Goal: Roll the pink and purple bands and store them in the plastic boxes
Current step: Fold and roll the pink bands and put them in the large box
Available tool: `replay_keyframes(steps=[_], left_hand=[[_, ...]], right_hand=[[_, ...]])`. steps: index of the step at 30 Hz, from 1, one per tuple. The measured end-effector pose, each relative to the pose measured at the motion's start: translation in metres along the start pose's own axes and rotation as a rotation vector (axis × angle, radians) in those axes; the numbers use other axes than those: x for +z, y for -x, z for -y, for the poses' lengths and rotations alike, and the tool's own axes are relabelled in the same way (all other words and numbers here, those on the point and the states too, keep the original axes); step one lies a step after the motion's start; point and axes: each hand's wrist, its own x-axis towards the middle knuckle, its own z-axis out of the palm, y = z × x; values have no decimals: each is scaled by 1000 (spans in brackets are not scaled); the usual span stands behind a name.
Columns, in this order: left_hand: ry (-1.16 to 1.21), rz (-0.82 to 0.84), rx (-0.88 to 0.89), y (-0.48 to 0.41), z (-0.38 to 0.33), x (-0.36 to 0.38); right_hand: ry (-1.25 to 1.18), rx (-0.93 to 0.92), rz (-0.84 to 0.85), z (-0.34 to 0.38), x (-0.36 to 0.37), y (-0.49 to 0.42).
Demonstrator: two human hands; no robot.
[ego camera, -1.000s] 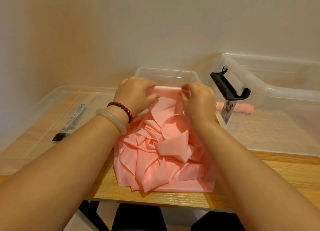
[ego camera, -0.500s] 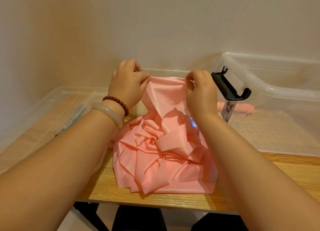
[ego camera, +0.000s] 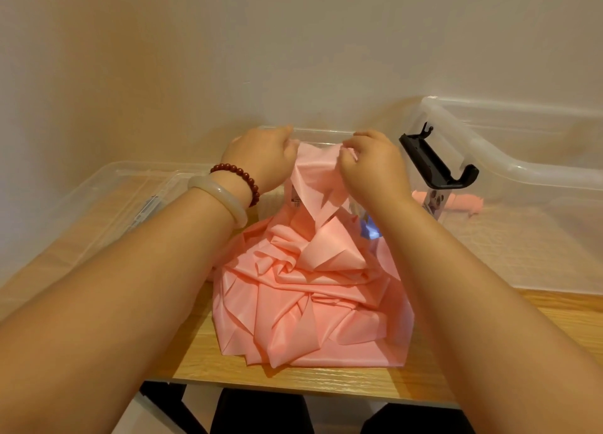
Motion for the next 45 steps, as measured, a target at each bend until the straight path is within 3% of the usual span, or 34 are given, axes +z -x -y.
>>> replay_keyframes(steps=[6,11,14,21,25,27,30,32,37,42,45], left_hand=[[-48,-31,134,25,0,7],[-22,-134,224,30,13,21],[32,-251,281,30,24,26],[82,-271,306,28,27,20],[1,-456,291,20,29,16],[-37,-529,259,15,25,7],[-99,-481,223,3,18,-6],[-125,-393,178,-6,14,-8],[-68,-177,66,-11,9,-1],[24,-275,70,10,5,7],[59,-427,117,28,3,18]], right_hand=[[79,-117,-141,-11,10,31],[120,-156,-72,-23,8,40],[32,-125,-136,-25,1,38],[7,-189,-243,-32,3,34],[-111,-182,-362,-15,0,36],[-232,-79,-328,-2,-7,29],[-288,87,-290,9,-13,10],[-236,83,-226,12,-13,-1],[67,22,111,9,0,-8],[-7,52,-166,7,0,26],[-4,100,-146,9,11,45]])
